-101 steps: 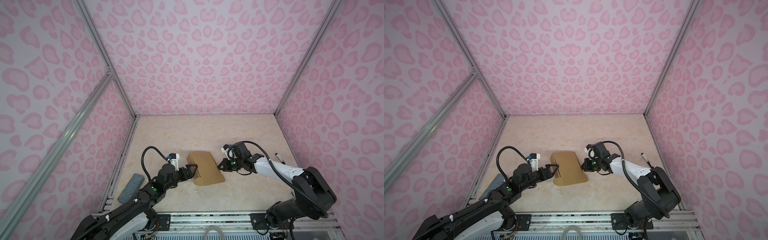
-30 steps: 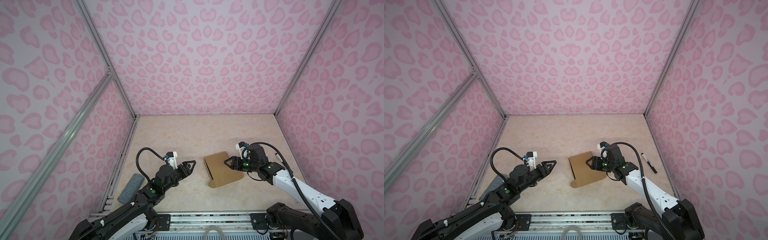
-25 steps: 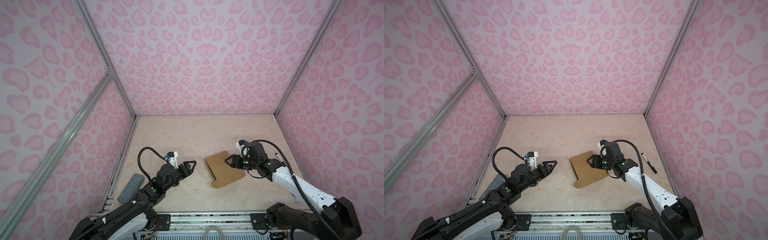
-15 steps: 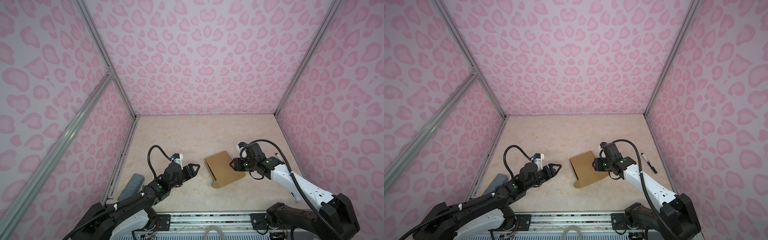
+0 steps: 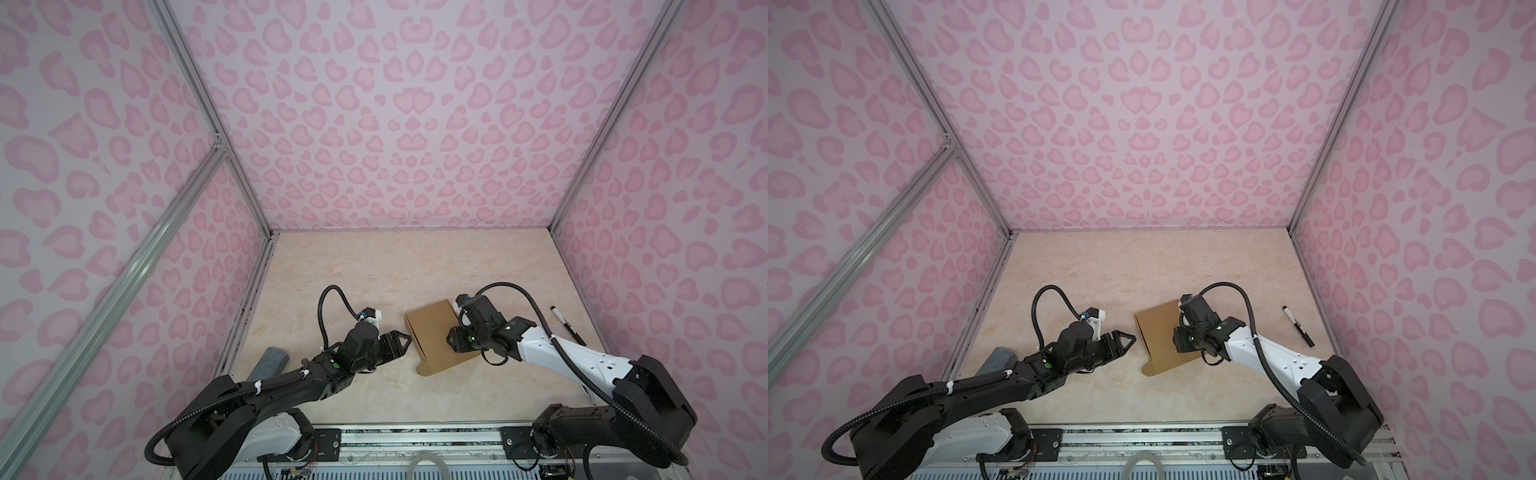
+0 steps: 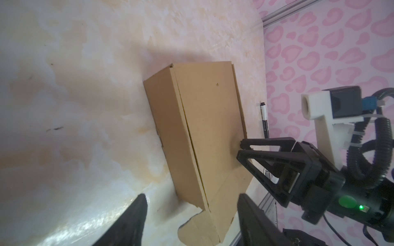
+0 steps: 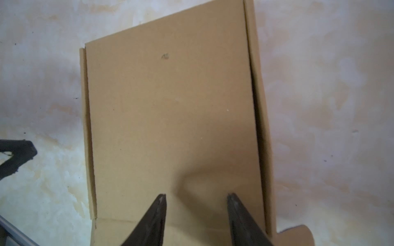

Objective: Fold the paper box
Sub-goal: 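Grip the upright box with both grippers and shift it farther from the robot, then squeeze the upright brown box between both grippers from opposite sides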

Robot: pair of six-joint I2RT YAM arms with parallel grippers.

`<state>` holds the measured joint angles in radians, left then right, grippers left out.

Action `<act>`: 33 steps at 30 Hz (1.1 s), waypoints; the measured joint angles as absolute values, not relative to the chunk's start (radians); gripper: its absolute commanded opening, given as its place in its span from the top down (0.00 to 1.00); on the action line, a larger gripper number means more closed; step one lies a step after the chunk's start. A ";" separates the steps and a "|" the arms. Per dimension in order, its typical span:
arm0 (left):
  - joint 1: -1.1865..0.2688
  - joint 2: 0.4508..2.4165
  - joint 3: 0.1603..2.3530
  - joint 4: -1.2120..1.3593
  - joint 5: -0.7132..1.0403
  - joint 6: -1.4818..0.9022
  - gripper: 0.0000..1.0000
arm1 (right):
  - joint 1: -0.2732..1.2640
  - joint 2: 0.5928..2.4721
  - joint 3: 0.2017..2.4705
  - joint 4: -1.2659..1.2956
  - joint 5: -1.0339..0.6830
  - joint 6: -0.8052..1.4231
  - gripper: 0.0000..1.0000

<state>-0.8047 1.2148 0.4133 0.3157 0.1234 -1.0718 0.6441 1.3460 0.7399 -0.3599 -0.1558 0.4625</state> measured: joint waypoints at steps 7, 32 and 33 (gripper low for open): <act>-0.807 1.208 0.419 0.315 0.130 -1.071 0.30 | 0.700 1.368 0.802 -0.390 -0.164 0.515 0.46; -0.846 1.255 0.429 0.323 0.158 -1.073 0.31 | 0.640 1.184 0.658 -0.484 -0.170 0.566 0.47; -0.849 1.260 0.429 0.326 0.158 -1.075 0.31 | 0.640 1.188 0.658 -0.479 -0.178 0.567 0.47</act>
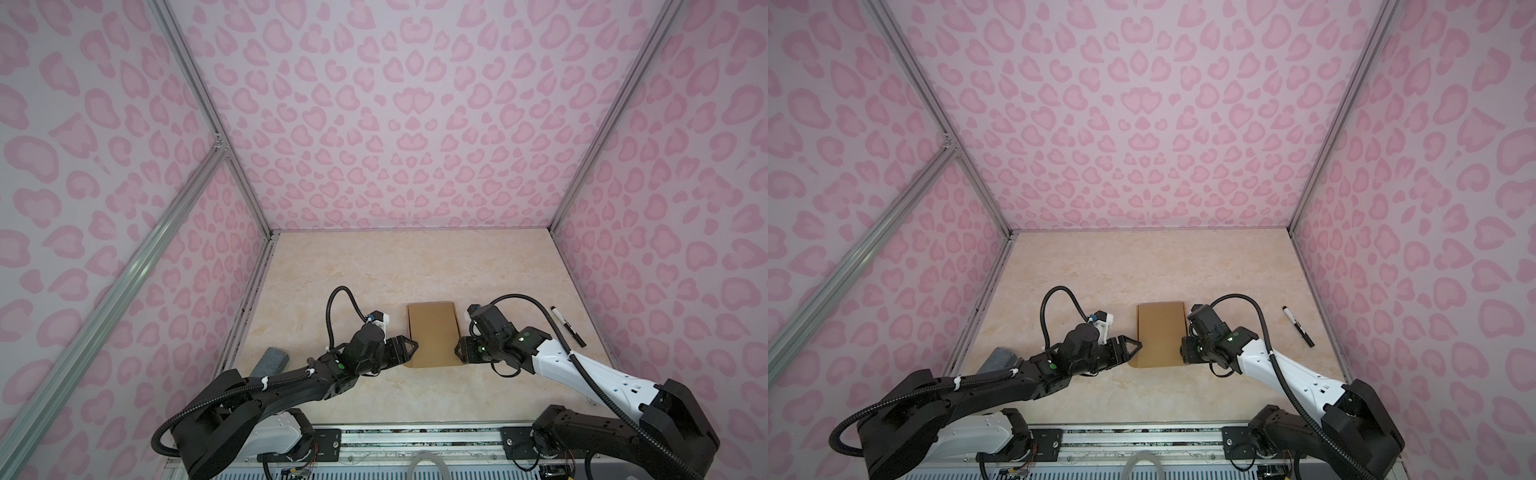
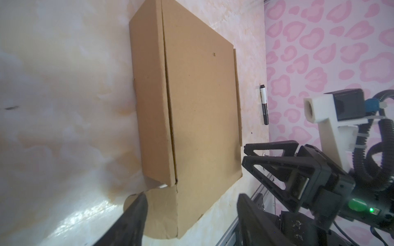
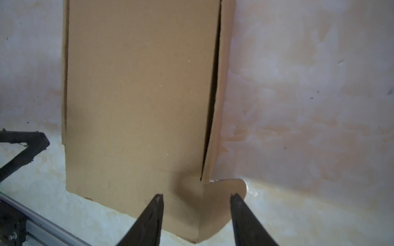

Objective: Fold the paper box
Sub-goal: 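Squeeze the upright brown box between both grippers from opposite sides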

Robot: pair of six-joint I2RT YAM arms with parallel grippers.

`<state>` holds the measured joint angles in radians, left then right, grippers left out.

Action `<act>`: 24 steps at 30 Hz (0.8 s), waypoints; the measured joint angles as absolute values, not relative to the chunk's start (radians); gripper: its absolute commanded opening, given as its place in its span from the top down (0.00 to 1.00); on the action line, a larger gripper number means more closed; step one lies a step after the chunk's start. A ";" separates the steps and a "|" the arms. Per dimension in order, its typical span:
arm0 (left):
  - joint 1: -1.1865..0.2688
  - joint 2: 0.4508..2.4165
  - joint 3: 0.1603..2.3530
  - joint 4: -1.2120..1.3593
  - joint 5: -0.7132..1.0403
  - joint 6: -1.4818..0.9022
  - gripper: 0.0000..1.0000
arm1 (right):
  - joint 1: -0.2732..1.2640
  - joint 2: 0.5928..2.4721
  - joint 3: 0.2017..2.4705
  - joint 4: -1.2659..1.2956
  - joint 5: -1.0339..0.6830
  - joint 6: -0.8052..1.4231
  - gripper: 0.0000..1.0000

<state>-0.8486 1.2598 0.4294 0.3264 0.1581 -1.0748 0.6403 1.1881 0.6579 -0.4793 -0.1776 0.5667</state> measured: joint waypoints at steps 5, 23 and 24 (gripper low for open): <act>-0.867 1.288 0.431 0.346 0.158 -1.082 0.31 | 0.645 1.202 0.645 -0.454 -0.187 0.572 0.48; -0.875 1.311 0.432 0.372 0.176 -1.102 0.32 | 0.645 1.205 0.634 -0.445 -0.201 0.570 0.49; -0.875 1.307 0.430 0.372 0.175 -1.101 0.32 | 0.645 1.204 0.634 -0.447 -0.201 0.567 0.49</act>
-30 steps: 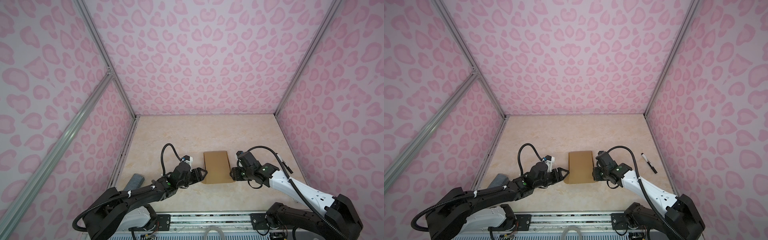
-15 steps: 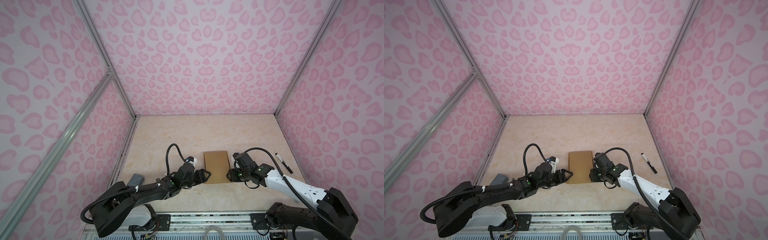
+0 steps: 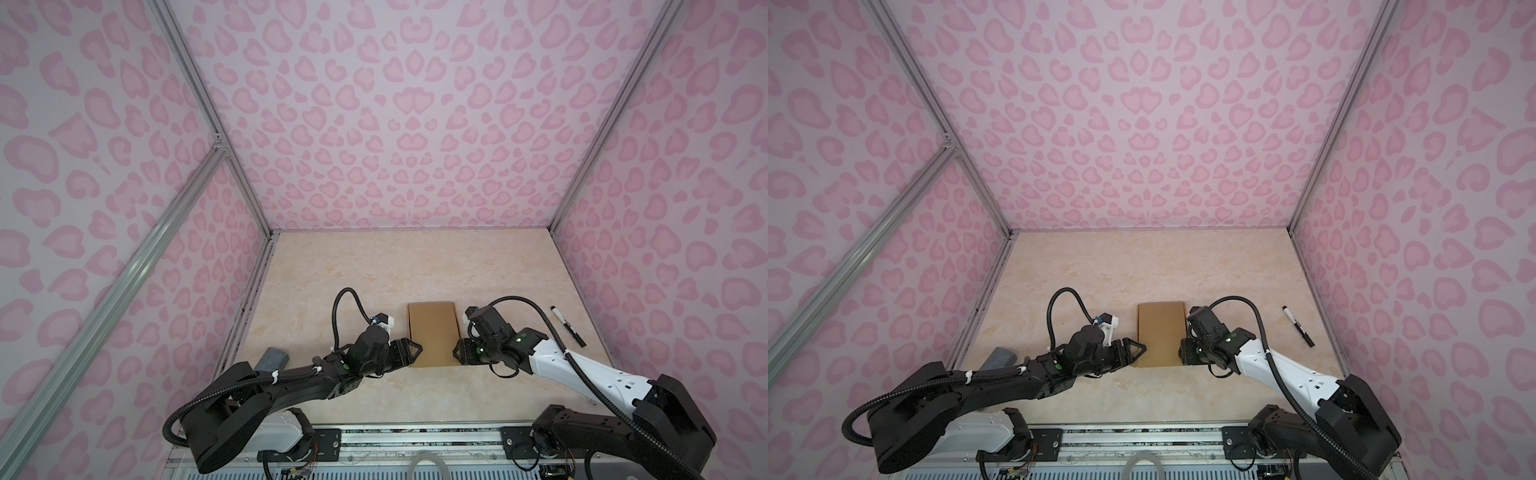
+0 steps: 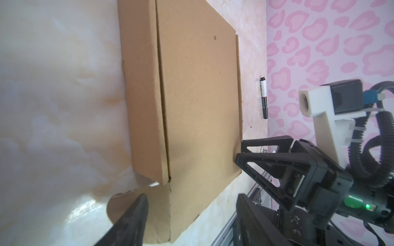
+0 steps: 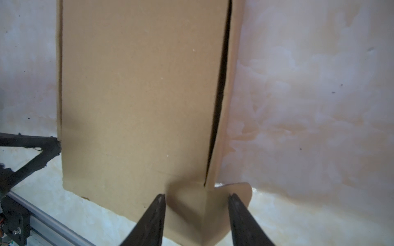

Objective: Fold the paper box
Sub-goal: 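Squeeze the upright brown box between both grippers from opposite sides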

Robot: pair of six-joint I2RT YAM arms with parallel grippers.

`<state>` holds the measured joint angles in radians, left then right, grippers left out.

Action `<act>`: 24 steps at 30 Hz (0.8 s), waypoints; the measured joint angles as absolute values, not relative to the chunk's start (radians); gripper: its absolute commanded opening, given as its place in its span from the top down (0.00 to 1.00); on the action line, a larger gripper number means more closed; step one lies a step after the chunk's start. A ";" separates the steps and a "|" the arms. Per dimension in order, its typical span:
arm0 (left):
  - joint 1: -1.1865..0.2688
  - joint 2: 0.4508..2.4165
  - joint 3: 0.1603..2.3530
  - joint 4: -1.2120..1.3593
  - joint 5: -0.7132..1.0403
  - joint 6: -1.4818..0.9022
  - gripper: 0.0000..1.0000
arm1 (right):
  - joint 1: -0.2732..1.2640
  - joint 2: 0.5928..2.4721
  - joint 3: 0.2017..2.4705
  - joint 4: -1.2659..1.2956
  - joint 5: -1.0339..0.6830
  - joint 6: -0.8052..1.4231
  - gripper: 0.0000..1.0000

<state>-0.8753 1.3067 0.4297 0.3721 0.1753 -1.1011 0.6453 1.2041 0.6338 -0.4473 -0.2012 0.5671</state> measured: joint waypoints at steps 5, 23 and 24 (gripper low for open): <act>-0.875 1.315 0.429 0.376 0.175 -1.101 0.32 | 0.645 1.209 0.634 -0.448 -0.204 0.565 0.51; -0.875 1.370 0.436 0.395 0.184 -1.102 0.32 | 0.645 1.239 0.630 -0.413 -0.225 0.583 0.54; -0.875 1.372 0.437 0.398 0.184 -1.102 0.32 | 0.645 1.240 0.631 -0.413 -0.226 0.583 0.53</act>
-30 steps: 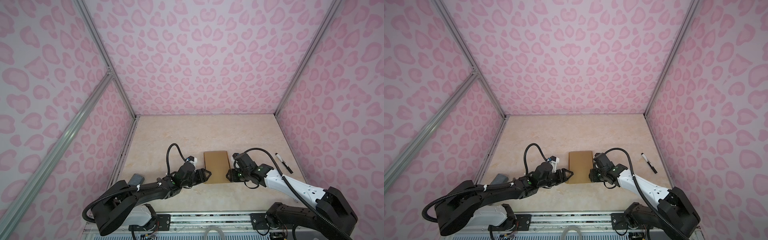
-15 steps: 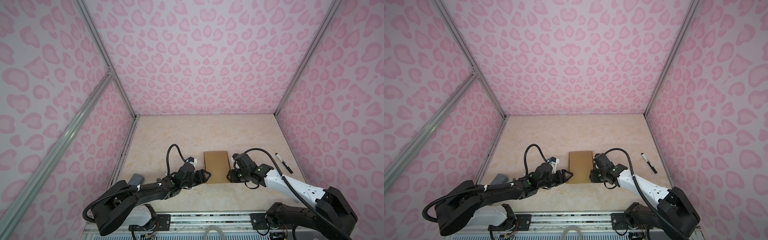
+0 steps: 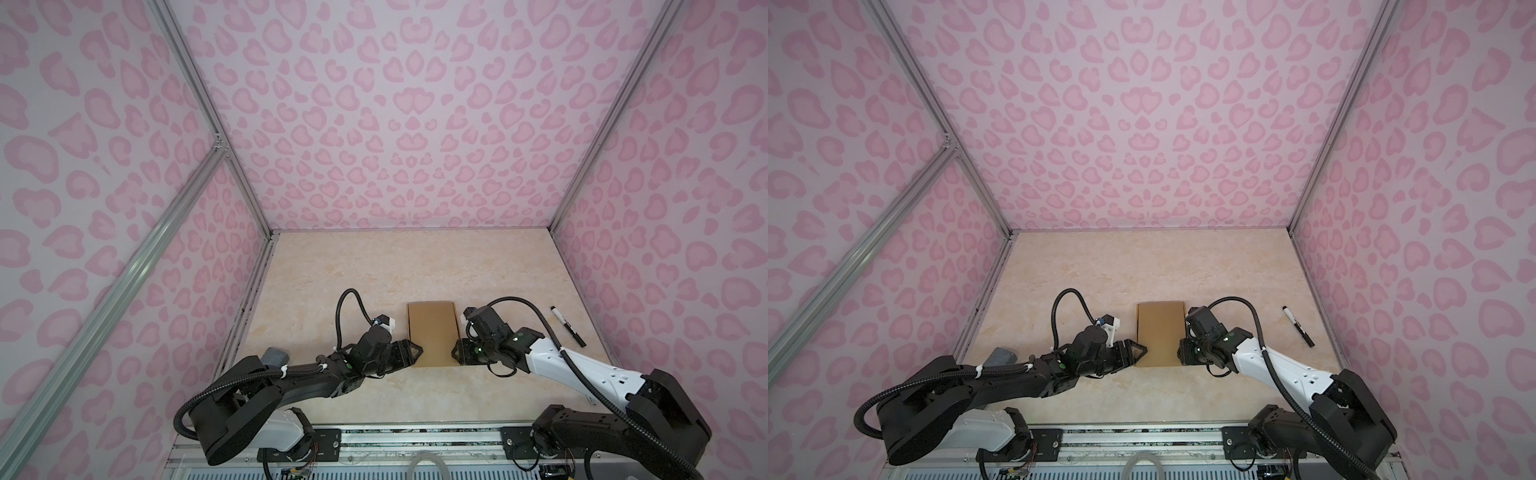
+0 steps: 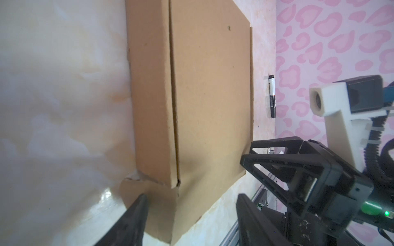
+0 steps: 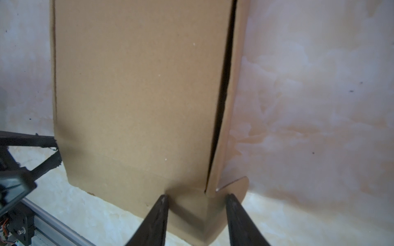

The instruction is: Fold the paper box

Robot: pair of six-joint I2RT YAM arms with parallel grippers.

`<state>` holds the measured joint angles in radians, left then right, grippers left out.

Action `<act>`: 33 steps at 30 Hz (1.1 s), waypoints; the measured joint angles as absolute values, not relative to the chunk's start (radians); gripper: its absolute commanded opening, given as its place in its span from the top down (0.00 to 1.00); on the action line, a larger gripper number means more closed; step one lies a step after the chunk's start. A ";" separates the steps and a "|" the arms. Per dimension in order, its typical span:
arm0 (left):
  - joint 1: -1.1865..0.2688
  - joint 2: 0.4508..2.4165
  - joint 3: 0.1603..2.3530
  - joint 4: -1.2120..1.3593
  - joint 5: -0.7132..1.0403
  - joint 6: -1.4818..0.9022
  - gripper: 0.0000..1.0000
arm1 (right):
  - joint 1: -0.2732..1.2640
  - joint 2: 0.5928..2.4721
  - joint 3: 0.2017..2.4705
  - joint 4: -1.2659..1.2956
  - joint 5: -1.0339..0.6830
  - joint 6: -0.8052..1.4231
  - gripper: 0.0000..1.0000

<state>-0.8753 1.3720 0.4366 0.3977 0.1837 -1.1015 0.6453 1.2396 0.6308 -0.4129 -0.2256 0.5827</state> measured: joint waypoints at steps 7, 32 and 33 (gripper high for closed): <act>-0.875 1.394 0.445 0.415 0.187 -1.102 0.32 | 0.645 1.242 0.632 -0.413 -0.228 0.583 0.53; -0.875 1.422 0.463 0.423 0.204 -1.099 0.35 | 0.645 1.229 0.653 -0.451 -0.180 0.554 0.49; -0.875 1.425 0.466 0.424 0.206 -1.097 0.35 | 0.645 1.234 0.653 -0.452 -0.177 0.553 0.49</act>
